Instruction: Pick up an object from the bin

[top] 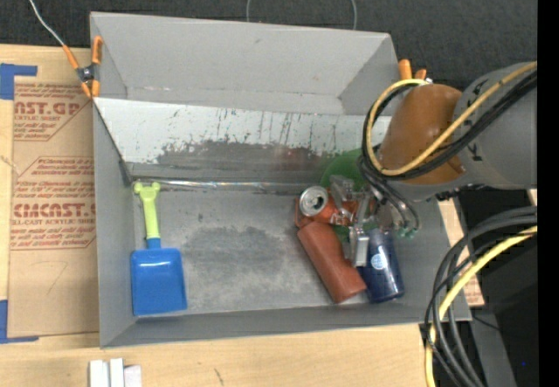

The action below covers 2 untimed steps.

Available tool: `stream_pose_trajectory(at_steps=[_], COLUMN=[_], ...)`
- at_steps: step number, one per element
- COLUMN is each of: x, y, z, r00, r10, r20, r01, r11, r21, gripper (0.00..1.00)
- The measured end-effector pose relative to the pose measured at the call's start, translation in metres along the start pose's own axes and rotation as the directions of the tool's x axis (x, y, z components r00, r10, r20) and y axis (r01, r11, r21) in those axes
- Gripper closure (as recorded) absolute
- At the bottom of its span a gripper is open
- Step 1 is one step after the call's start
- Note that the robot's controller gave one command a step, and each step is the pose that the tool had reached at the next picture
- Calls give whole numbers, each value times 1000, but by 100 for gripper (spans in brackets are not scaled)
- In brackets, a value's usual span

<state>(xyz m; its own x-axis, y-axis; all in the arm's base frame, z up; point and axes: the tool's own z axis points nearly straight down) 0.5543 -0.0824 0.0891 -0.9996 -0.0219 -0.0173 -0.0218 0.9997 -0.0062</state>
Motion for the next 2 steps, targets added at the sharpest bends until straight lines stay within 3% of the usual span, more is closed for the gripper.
stream_pose_trajectory(at_steps=[1, 2], x=[13, 4], y=[1, -24], z=[6, 16], r00=[979, 970], r10=[205, -243], r20=[18, 11], r01=[-205, 243], r11=[979, 970], r21=[-7, -7], gripper=[0, 100])
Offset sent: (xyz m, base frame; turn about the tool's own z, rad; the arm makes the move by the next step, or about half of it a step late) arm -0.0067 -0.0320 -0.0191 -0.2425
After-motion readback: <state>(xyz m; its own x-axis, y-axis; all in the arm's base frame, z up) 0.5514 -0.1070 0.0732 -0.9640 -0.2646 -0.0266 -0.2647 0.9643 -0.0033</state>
